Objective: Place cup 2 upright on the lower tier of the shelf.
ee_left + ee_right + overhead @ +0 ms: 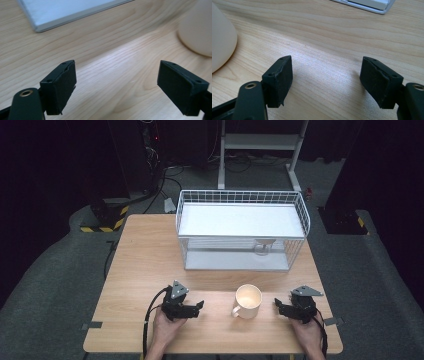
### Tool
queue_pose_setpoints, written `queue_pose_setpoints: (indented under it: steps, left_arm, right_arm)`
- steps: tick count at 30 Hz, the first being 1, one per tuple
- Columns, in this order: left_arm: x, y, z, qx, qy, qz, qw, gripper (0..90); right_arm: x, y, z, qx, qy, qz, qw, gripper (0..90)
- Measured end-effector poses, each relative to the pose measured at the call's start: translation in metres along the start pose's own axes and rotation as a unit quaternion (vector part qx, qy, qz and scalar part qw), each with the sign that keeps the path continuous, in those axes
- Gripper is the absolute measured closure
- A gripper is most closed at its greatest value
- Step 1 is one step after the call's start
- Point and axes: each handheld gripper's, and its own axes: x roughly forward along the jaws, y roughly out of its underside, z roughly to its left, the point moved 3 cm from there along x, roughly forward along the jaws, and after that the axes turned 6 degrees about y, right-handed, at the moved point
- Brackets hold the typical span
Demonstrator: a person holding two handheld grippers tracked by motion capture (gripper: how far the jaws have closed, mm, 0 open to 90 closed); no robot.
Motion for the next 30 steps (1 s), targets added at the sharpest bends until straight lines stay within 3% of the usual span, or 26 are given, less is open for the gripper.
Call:
queue_pose_setpoints:
  steps: [17,30]
  left_arm:
    - [0.002,-0.02,-0.035,0.011,0.072,-0.021,0.9971,11.0]
    - [0.009,-0.034,-0.06,0.028,0.102,-0.027,0.994,6.7]
  right_arm:
    - [0.0,0.0,0.0,0.0,0.0,0.0,1.0,26.4]
    - [0.0,0.0,0.0,0.001,0.001,0.0,1.0,26.4]
